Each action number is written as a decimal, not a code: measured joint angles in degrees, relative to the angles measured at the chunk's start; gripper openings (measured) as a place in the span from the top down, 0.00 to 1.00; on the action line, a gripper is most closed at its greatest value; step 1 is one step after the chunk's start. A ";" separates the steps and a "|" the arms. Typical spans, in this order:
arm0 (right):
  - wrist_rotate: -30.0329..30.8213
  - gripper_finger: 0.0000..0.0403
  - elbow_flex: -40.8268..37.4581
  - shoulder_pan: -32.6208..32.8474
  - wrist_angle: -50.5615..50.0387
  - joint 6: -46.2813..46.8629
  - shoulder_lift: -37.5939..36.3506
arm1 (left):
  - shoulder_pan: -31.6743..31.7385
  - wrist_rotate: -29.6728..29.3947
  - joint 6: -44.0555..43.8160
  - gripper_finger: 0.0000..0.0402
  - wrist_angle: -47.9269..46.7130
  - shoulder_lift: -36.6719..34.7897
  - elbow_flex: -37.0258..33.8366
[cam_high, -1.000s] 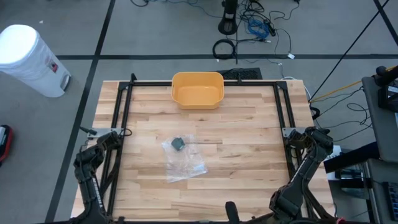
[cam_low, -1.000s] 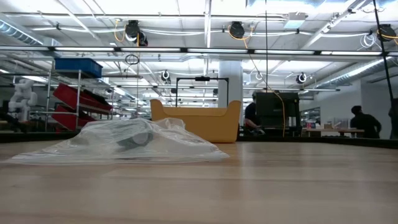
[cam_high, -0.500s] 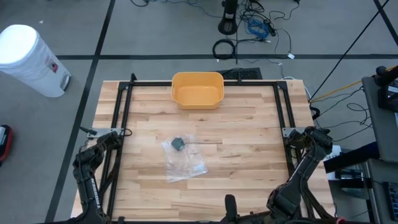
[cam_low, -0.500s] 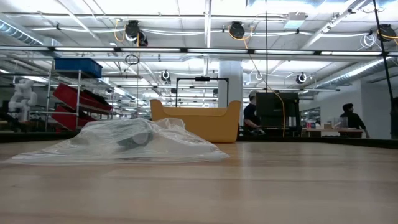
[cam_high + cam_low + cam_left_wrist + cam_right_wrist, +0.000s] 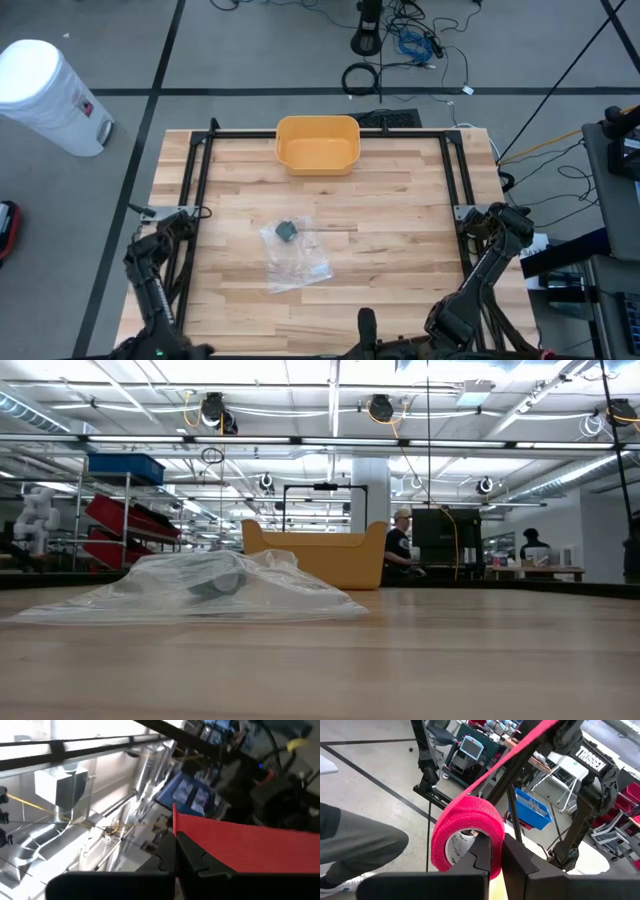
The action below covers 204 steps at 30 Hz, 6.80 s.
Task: Roll bandage
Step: Roll the red bandage
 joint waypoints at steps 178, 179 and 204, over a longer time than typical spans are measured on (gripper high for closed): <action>-10.53 0.96 -56.63 -17.88 7.96 13.17 -56.02 | 29.54 36.54 -92.90 0.66 -8.71 -15.52 -56.83; -10.51 0.96 -56.63 -17.88 7.84 13.42 -56.02 | 29.25 33.57 -91.75 0.66 -6.66 -16.58 -58.94; -10.47 0.96 -56.63 -19.15 21.29 7.56 -47.35 | 28.61 33.98 -84.03 0.60 2.59 -24.55 -65.13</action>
